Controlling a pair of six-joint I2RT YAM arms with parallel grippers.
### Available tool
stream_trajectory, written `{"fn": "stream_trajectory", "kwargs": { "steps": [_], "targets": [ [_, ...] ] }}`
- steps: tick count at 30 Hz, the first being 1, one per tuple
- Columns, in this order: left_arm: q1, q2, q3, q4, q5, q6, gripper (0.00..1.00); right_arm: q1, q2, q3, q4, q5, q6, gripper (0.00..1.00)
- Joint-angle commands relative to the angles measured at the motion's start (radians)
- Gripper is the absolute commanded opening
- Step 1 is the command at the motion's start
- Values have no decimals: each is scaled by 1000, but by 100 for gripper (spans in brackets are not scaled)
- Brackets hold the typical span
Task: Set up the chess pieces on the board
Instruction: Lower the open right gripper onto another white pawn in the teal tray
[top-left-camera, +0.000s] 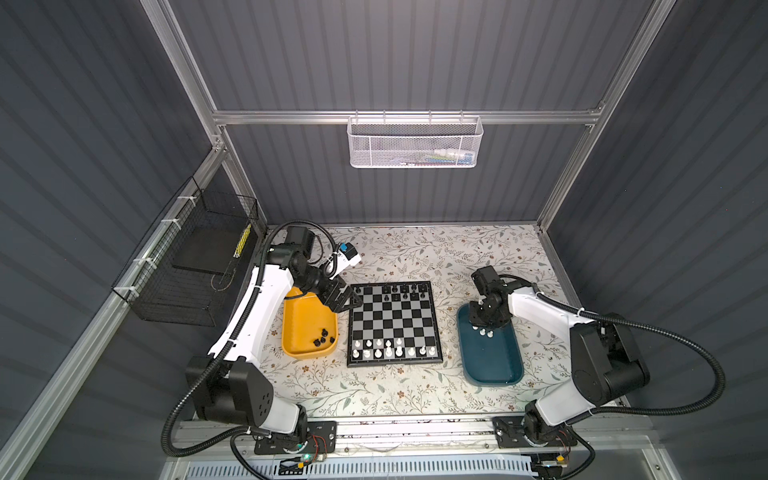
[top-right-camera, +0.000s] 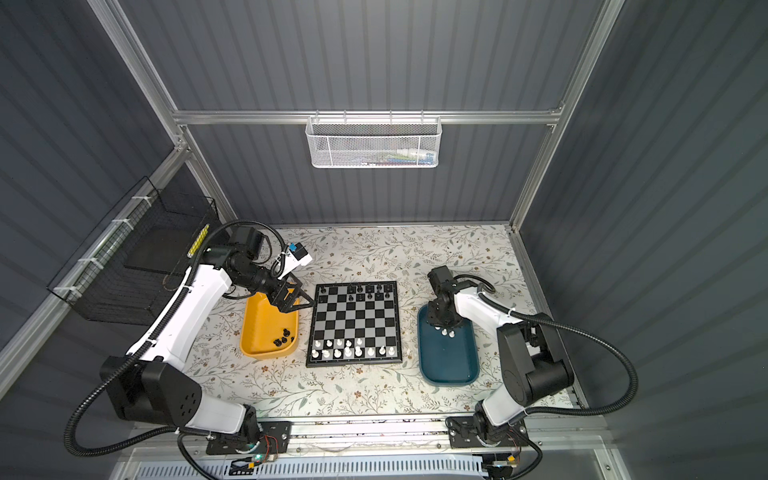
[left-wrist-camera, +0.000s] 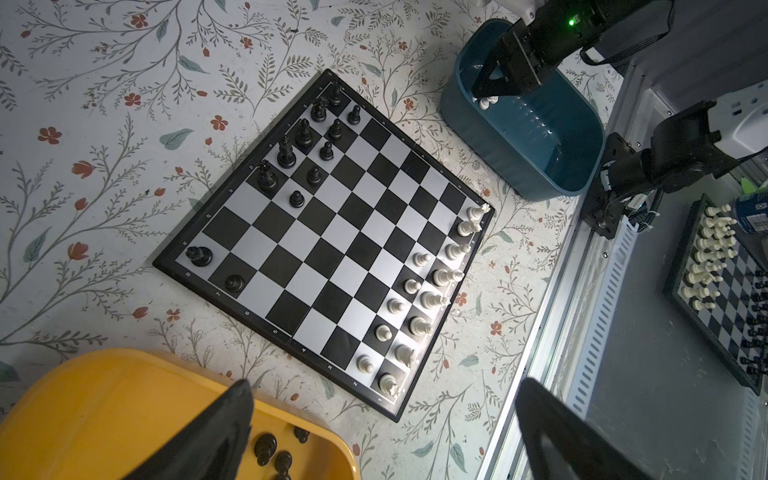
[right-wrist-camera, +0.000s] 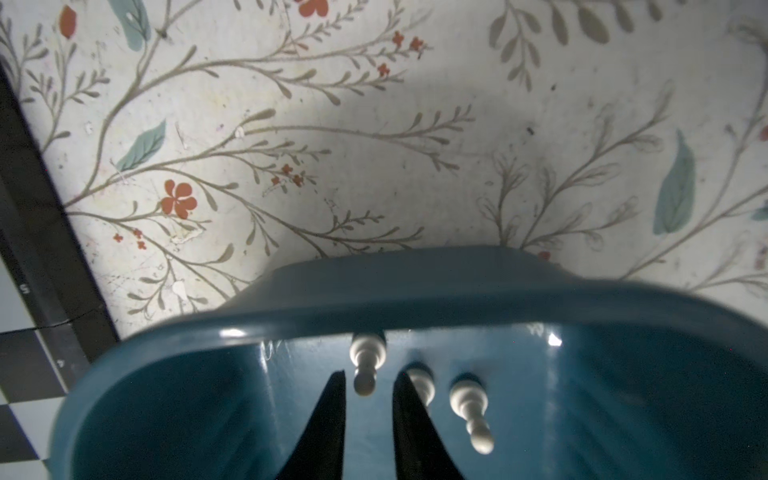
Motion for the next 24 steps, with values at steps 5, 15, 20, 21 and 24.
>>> {"fn": "stream_trajectory", "kwargs": {
  "steps": [5, 15, 20, 21, 24],
  "targets": [
    [-5, -4, 4, -22, 0, 4, 100, -4, 33, 29, 6, -15, -23, 24],
    [-6, -3, 4, -22, 3, 4, 99, -4, 69, 35, 12, -23, -33, 22],
    [-7, -3, 3, -22, 1, 4, 100, -3, 76, 39, 9, -20, -44, 20],
    [-6, -3, 3, -22, 0, 4, 100, -3, 79, 42, 6, -23, -45, 19],
    [-6, -3, 2, -22, 0, 4, 99, -3, 82, 41, 4, -16, -48, 19]
  ]
}}
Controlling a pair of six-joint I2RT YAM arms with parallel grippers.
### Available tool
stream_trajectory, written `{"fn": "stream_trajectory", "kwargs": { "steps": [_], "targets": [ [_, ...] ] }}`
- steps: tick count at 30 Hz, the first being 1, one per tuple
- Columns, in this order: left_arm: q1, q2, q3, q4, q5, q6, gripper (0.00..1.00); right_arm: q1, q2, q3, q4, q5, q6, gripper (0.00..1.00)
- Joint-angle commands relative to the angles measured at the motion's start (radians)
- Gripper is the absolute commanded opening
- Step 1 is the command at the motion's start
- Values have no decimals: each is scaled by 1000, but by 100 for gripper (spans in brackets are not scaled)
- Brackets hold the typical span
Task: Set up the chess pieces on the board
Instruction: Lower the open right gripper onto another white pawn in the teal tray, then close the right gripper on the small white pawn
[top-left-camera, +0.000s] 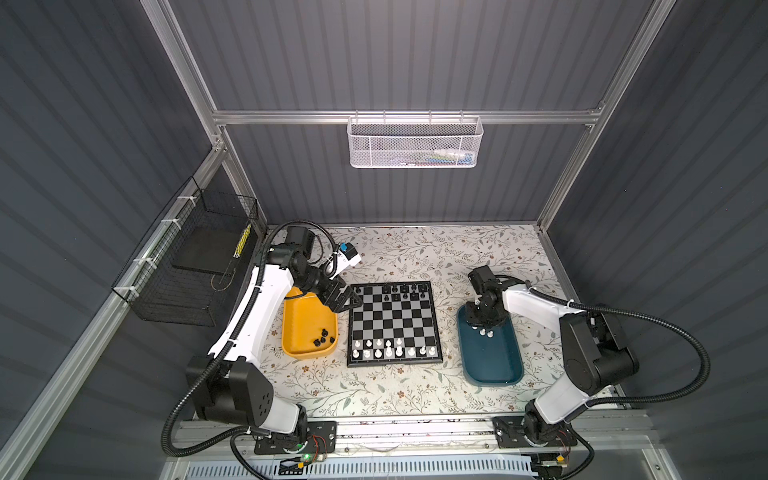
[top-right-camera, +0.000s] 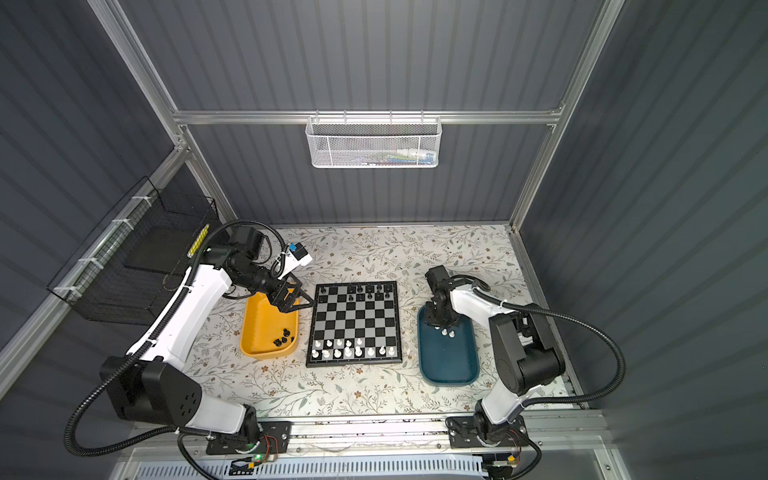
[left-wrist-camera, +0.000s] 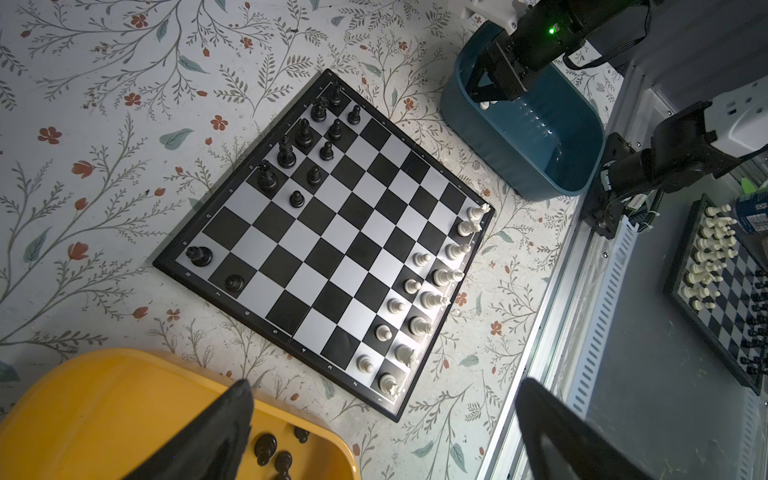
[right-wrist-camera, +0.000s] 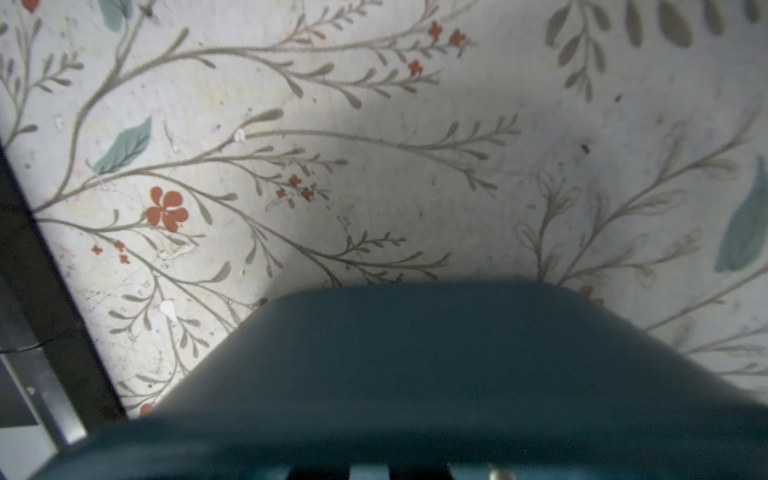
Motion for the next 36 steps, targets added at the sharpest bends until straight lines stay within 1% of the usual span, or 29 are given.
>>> {"fn": "stream_trajectory", "kwargs": {
  "steps": [1, 9, 15, 24, 26, 36],
  "targets": [
    [-6, -3, 1, -22, 0, 4, 99, -3, 15, 23, -14, 2, -15, 19],
    [-6, 1, 5, -22, 5, 3, 100, -3, 27, 25, -18, 6, -20, 21],
    [-6, 0, 5, -22, 5, 3, 99, -3, 32, 32, -17, 1, -23, 18],
    [-7, 0, 4, -20, 2, 2, 100, -3, 34, 30, -19, 0, -28, 12],
    [-5, 0, 3, -21, 1, 1, 99, -3, 33, 29, -20, 0, -29, 12],
    [-5, -3, 2, -20, -1, 3, 99, -1, -27, 16, -60, 3, -27, 12]
  ]
}}
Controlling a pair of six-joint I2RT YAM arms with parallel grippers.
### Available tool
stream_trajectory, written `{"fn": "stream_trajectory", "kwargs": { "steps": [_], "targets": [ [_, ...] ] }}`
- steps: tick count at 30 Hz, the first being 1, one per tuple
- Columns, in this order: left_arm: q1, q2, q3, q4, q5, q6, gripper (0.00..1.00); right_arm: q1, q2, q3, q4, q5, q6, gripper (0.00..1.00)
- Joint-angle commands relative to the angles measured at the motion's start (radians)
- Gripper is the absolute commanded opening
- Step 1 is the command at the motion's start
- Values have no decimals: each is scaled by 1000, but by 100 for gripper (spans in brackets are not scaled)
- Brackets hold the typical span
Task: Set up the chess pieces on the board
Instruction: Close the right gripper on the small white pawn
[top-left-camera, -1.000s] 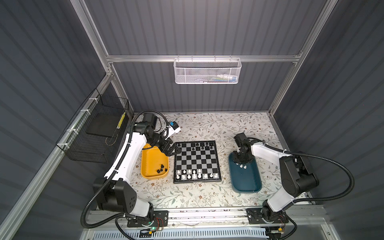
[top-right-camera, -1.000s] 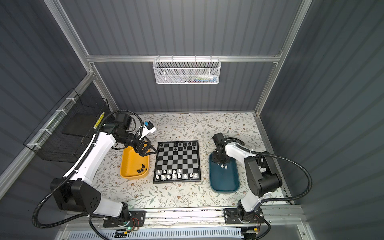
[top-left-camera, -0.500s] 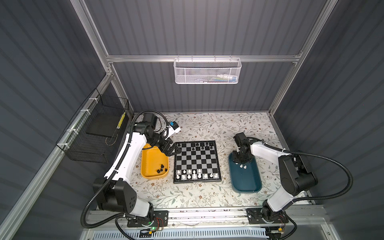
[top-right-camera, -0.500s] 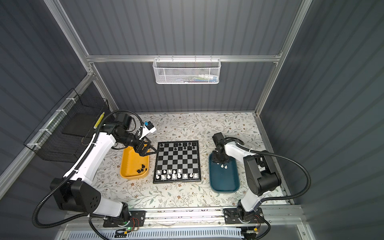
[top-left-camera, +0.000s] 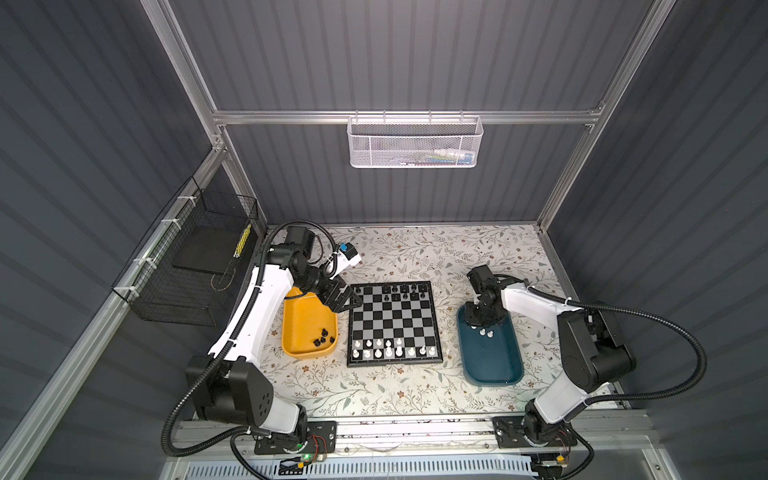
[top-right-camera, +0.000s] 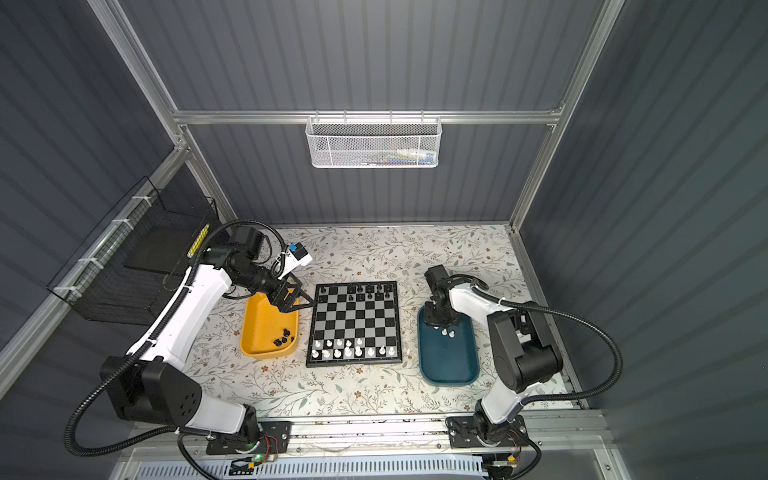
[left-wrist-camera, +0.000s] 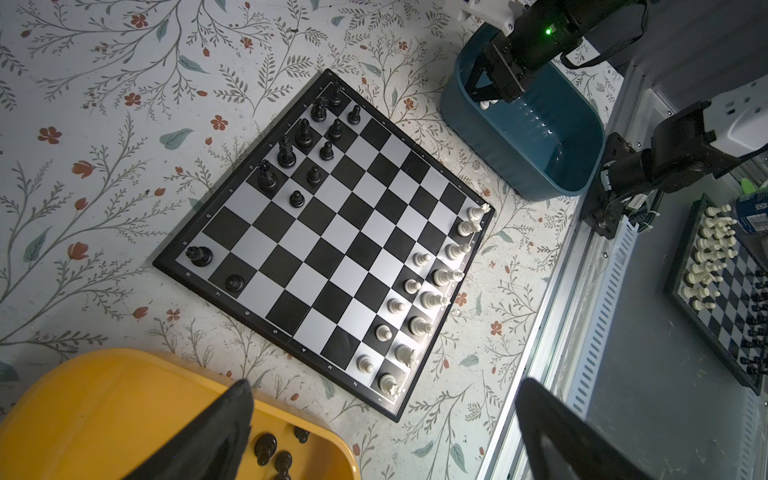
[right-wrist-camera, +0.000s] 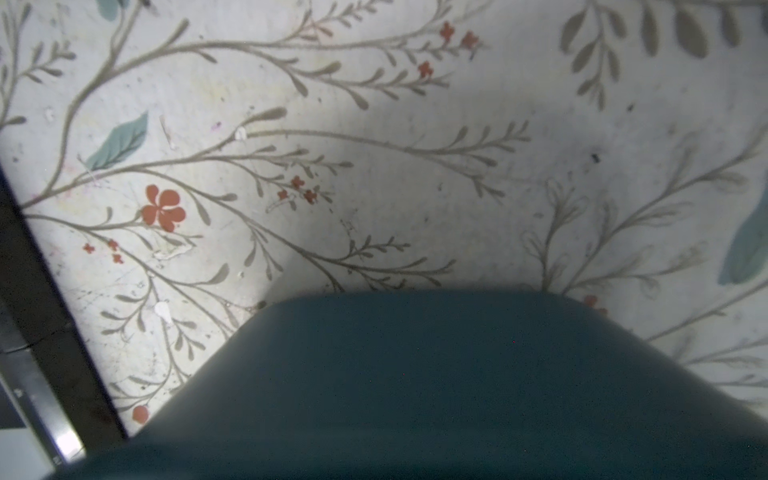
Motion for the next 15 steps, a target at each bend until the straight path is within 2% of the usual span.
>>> {"fn": "stream_trajectory", "kwargs": {
  "steps": [1, 15],
  "targets": [
    [-6, -2, 2, -20, -1, 3, 99, -2, -48, -3, -46, 4, -2, 12],
    [-5, -5, -3, -19, -1, 3, 99, 25, -122, -38, -86, 7, 19, 13]
  ]
}}
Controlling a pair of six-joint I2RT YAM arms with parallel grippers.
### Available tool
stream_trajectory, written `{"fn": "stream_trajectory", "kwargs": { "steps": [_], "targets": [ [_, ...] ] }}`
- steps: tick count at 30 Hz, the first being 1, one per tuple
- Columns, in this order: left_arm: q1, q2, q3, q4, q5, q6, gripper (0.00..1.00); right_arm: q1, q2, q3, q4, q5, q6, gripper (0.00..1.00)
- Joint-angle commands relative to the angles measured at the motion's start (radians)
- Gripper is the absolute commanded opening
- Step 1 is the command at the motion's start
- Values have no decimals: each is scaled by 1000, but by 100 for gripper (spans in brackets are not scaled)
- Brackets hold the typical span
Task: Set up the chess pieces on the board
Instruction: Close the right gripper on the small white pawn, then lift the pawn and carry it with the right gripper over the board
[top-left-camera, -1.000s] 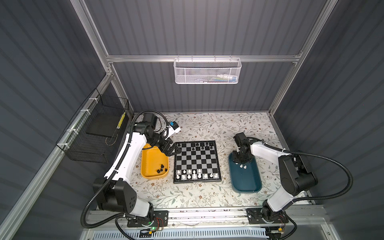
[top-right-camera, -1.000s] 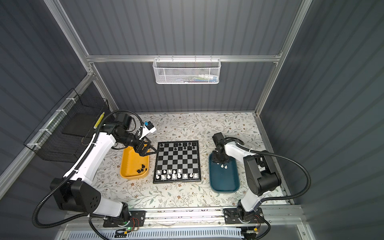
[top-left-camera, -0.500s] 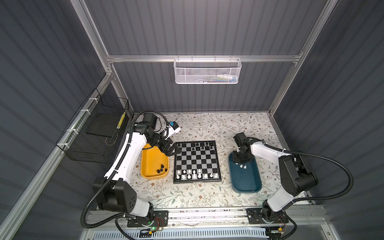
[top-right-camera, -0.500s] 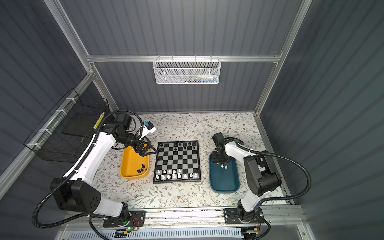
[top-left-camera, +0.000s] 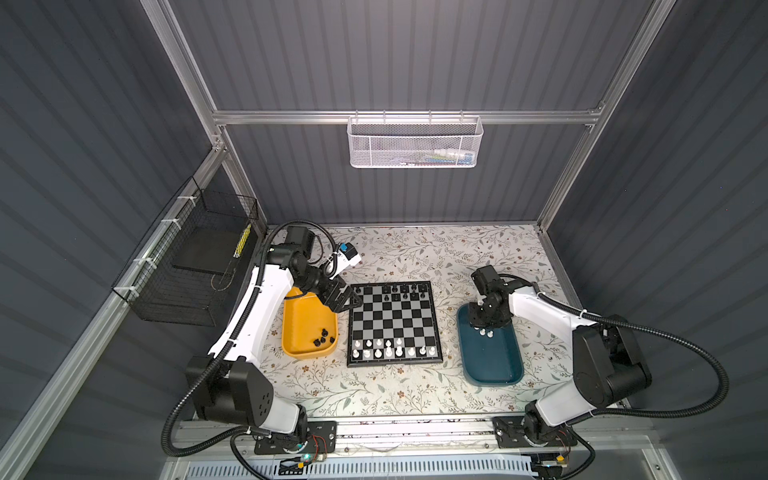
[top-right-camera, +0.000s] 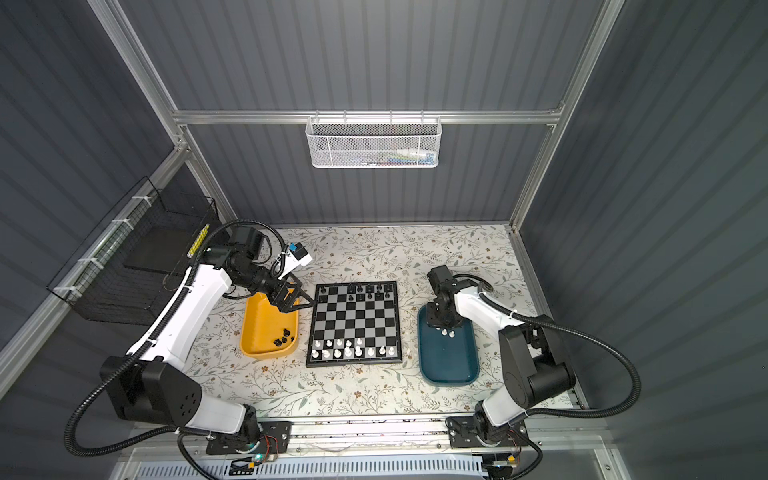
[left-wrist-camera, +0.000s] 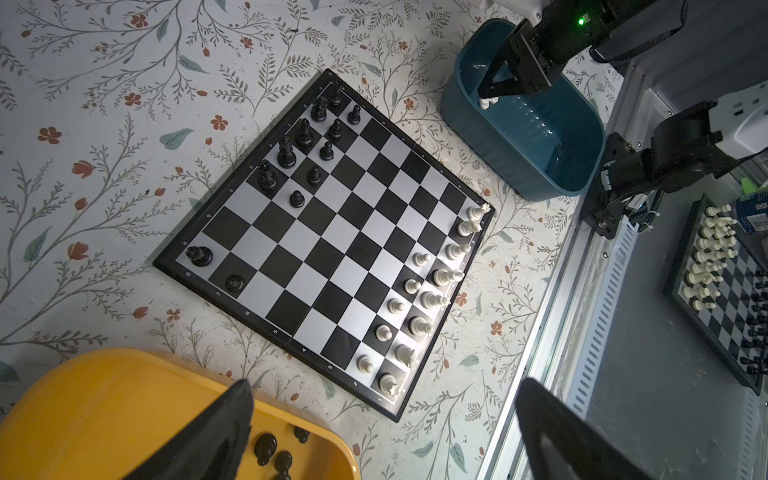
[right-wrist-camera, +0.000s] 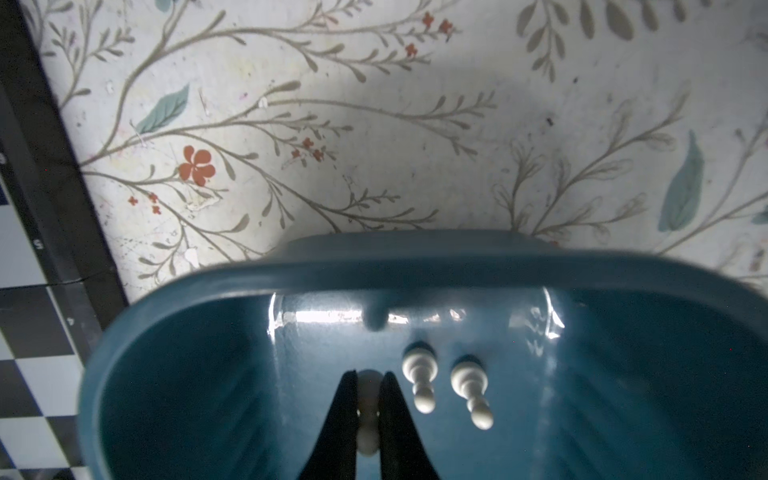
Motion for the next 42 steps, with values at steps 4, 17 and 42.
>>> {"fn": "stream_trajectory", "kwargs": {
  "steps": [4, 17, 42],
  "targets": [
    [-5, -7, -4, -18, 1, 3, 100, 26, -27, -8, -45, 13, 17, 13],
    [-6, -2, -4, -17, 5, 2, 100, 49, -39, -19, -53, 24, 27, 13],
    [-6, -8, -11, -14, 5, 2, 100, 229, -20, 240, -206, 88, 56, 13]
  ]
}}
